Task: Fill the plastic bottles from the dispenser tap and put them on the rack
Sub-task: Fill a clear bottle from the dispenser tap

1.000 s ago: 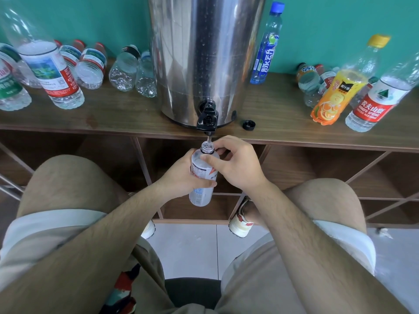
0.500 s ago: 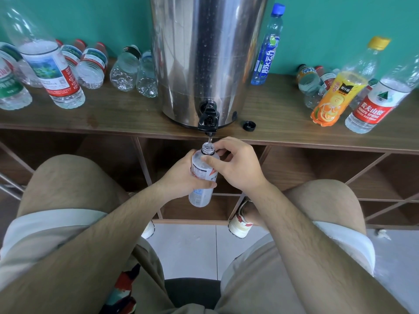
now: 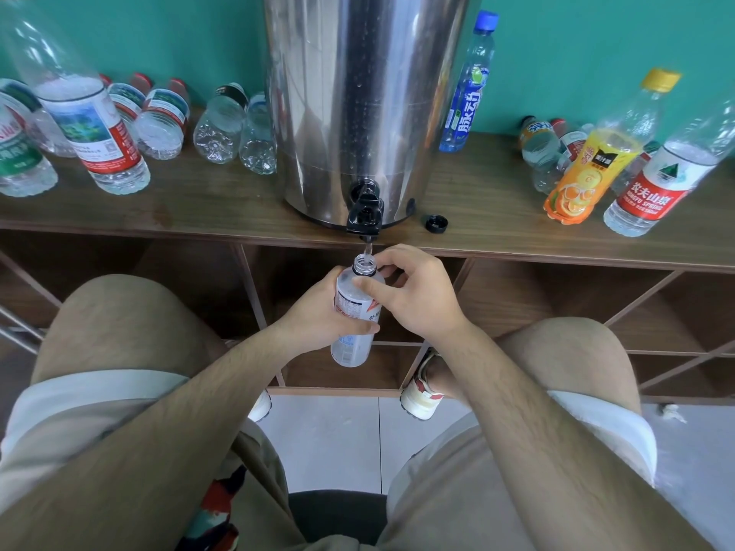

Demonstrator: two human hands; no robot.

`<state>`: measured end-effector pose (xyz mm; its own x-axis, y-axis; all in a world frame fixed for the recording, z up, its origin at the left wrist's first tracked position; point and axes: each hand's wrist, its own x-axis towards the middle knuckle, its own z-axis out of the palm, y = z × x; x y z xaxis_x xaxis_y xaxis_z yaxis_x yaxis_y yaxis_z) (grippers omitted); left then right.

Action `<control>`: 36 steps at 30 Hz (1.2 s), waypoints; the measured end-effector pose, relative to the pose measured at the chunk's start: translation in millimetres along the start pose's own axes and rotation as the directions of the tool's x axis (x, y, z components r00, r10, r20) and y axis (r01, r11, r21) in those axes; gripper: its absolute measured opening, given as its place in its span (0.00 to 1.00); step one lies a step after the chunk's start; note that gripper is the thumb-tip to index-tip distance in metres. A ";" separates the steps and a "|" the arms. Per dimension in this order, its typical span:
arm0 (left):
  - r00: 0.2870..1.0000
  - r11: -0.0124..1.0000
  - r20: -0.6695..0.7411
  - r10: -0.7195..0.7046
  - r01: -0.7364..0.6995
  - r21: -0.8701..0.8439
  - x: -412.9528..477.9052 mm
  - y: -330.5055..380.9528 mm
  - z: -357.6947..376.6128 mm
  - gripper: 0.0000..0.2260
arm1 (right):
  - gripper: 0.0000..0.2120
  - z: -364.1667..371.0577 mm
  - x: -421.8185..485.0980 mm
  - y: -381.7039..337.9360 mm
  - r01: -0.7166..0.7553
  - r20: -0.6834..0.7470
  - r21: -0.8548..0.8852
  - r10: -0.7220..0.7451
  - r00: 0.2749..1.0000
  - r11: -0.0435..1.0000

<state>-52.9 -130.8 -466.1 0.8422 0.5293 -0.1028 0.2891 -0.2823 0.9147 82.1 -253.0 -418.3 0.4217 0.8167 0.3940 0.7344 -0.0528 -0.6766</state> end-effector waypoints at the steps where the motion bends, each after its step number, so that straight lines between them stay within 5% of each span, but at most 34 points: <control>1: 1.000 1.000 0.000 -0.001 0.001 -0.001 0.0 0.1 0.1 0.32 | 0.12 0.1 0.0 -0.2 -0.001 0.000 -0.004 0.001 1.000 1.000; 36: 1.000 1.000 0.003 0.002 -0.002 -0.006 -0.3 0.4 0.6 0.33 | 0.11 -0.7 -0.6 -0.2 -0.002 -0.001 0.004 0.002 1.000 1.000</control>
<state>-52.8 -131.5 -466.0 0.8444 0.5259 -0.1020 0.2843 -0.2785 0.9174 82.1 -253.9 -418.0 0.4239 0.8159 0.3933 0.7313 -0.0522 -0.6800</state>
